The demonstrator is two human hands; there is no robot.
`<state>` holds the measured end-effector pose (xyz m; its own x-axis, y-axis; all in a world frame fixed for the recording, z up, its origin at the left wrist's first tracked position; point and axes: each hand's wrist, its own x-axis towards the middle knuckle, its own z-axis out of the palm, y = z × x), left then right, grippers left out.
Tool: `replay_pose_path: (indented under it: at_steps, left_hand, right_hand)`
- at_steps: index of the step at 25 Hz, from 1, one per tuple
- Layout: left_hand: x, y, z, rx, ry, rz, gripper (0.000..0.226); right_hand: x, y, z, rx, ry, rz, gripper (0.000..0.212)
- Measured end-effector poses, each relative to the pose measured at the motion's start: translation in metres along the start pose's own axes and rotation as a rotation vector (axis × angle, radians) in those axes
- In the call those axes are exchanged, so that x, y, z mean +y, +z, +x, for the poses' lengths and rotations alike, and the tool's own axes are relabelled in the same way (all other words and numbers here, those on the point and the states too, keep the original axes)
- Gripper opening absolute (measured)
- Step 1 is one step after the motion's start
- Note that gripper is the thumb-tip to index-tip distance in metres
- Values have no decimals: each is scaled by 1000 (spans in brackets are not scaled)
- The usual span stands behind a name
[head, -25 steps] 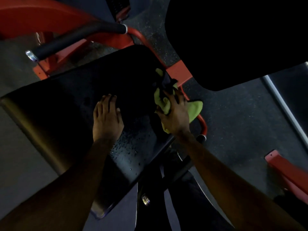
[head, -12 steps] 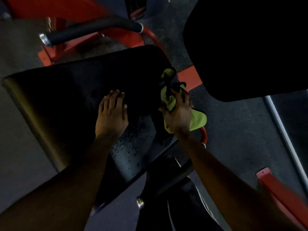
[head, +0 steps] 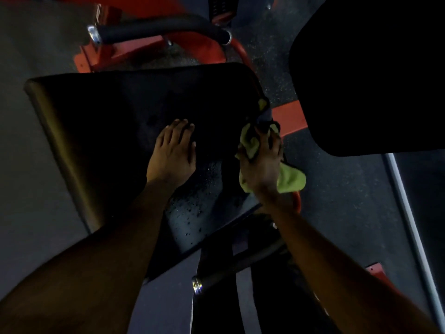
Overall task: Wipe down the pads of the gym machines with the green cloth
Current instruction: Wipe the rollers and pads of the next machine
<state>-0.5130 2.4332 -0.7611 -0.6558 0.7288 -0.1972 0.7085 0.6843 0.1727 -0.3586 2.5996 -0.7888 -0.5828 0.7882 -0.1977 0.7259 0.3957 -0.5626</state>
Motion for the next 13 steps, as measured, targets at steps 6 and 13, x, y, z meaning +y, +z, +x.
replay_pose_path:
  at_steps: [6,13]
  left_hand:
    - [4,-8,-3,-9,-75,-94,50]
    - [8,-10,-83,220,-505,-128,46]
  right_hand:
    - [1,2,14,34,-175,68,72]
    - [14,-10,-65,-357,-475,29,70]
